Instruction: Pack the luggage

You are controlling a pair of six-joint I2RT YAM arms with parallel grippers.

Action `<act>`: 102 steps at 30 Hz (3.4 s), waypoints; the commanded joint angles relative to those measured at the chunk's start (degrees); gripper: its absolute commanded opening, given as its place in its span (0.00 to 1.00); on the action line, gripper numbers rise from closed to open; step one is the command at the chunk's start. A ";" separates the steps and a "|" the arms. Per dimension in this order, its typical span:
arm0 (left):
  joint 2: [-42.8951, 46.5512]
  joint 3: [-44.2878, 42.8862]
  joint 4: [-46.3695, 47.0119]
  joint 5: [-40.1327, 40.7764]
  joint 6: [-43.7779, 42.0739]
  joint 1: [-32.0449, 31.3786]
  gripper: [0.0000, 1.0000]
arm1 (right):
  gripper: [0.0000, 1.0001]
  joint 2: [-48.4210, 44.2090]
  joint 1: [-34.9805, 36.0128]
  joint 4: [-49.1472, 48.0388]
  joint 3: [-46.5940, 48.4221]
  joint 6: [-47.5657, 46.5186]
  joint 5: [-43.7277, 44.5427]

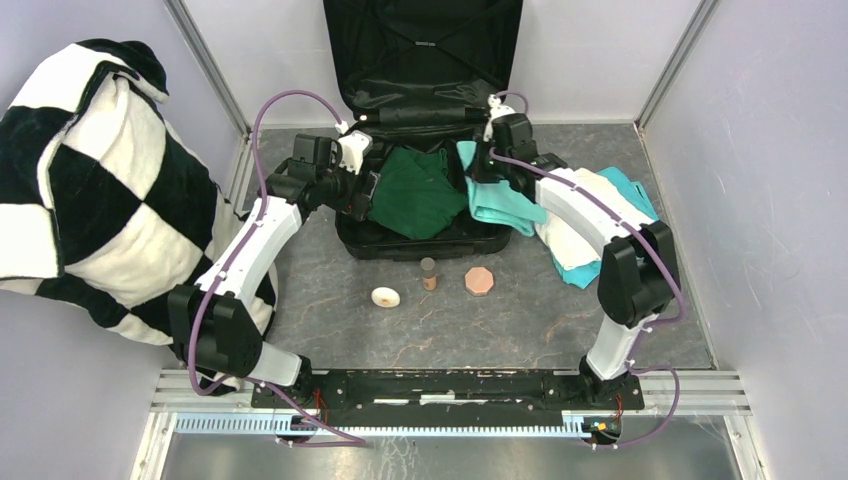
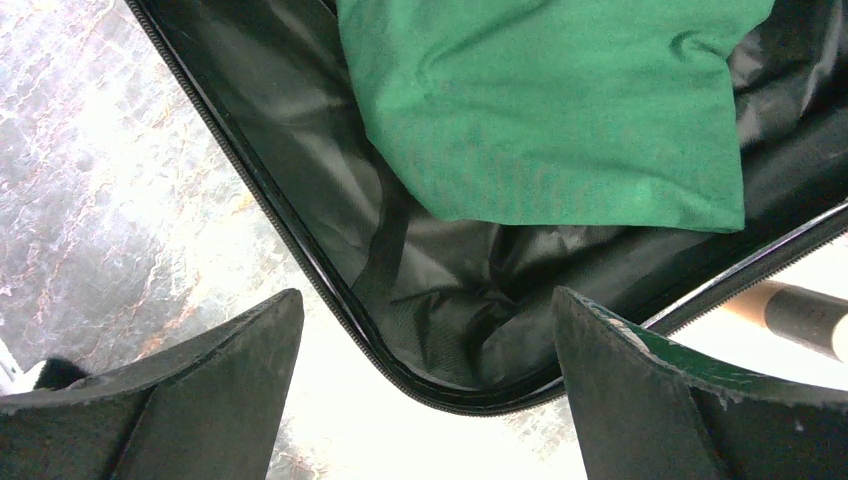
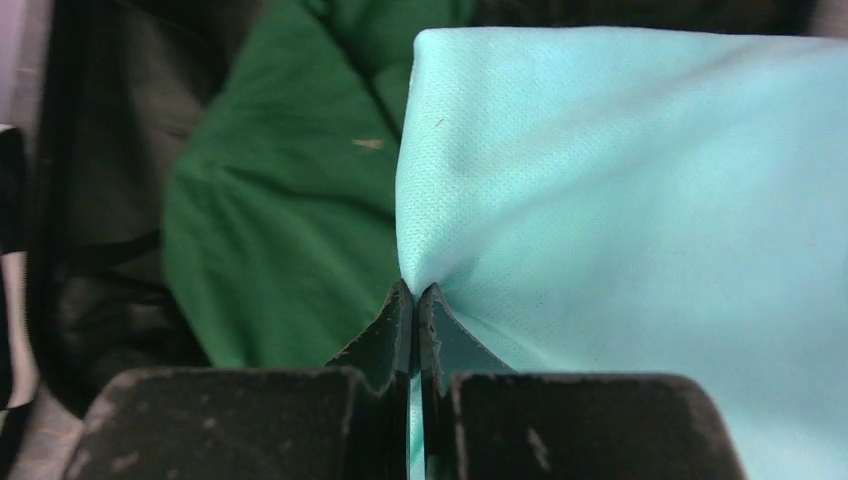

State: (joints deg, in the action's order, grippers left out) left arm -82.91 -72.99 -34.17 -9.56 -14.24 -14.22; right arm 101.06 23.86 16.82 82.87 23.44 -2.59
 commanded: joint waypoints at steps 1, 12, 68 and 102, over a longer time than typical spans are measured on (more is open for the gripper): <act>2.38 -0.23 1.04 1.01 -2.42 0.07 1.00 | 0.00 3.54 3.89 -3.22 8.38 6.19 -2.67; 3.38 0.97 1.06 2.10 -3.42 0.07 1.00 | 0.00 17.08 8.84 -5.56 18.06 14.19 -2.01; -15.85 -1.51 4.03 10.19 -13.54 -13.01 0.49 | 0.33 13.88 0.67 -10.12 4.99 15.98 -15.28; -10.35 -19.41 -2.23 12.17 -9.70 -8.48 0.83 | 0.19 22.52 7.99 -11.04 15.09 18.53 -21.44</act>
State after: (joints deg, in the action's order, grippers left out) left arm -89.84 -85.89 -40.73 -1.39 -30.89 -26.41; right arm 121.19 28.67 9.02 99.15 40.71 -20.58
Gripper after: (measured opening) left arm 0.835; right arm 0.217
